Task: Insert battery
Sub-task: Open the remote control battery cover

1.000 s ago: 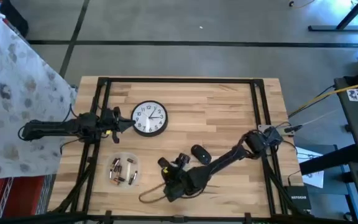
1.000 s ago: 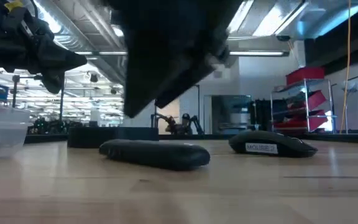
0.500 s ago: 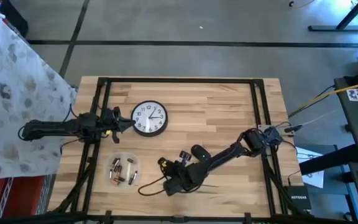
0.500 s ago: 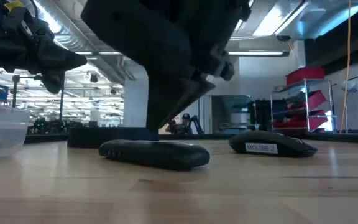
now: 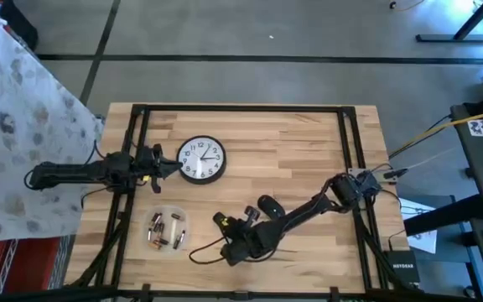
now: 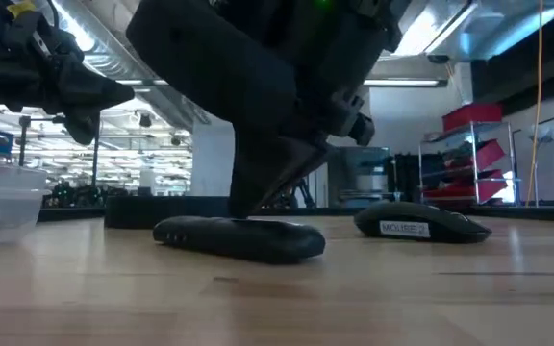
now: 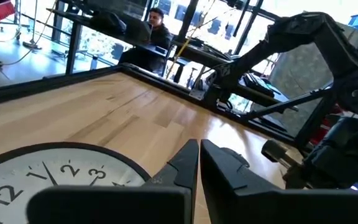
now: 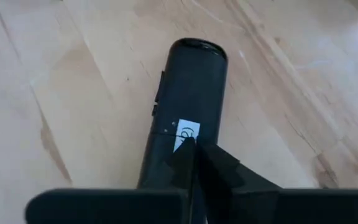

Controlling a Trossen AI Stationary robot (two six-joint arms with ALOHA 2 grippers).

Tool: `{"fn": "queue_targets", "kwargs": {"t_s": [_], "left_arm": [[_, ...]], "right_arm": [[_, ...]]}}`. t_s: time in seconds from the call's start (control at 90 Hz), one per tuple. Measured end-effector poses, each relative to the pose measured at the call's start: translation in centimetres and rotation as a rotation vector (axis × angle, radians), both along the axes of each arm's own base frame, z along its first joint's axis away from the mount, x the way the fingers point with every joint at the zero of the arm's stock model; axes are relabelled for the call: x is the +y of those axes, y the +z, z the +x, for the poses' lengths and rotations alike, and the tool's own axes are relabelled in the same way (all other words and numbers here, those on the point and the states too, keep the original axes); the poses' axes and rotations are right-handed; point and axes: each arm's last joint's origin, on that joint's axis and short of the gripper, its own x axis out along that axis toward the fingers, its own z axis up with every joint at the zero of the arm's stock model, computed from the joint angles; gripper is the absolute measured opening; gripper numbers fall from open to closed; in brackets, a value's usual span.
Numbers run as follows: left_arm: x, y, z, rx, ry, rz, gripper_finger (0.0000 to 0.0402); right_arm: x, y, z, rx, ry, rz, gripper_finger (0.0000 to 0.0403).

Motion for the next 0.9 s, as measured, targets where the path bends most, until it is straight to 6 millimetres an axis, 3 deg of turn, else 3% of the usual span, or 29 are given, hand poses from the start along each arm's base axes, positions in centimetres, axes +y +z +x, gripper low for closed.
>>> {"fn": "queue_targets", "kwargs": {"t_s": [0.211, 0.422, 0.533, 0.711, 0.9], "left_arm": [[0.0, 0.0, 0.0, 0.0, 0.0, 0.0, 0.0], [0.0, 0.0, 0.0, 0.0, 0.0, 0.0, 0.0], [0.0, 0.0, 0.0, 0.0, 0.0, 0.0, 0.0], [0.0, 0.0, 0.0, 0.0, 0.0, 0.0, 0.0], [0.0, 0.0, 0.0, 0.0, 0.0, 0.0, 0.0]], "right_arm": [[2.2, -0.2, -1.5, -0.044, -0.041, -0.019, 0.0001], [2.3, 0.5, -2.0, -0.049, -0.038, -0.05, 0.0001], [2.3, 2.1, -2.1, -0.073, -0.016, -0.05, 0.0011], [2.0, 5.1, -2.4, -0.133, 0.009, -0.057, 0.0087], [2.2, 3.9, -2.3, -0.085, 0.052, -0.035, 0.0209]]}}
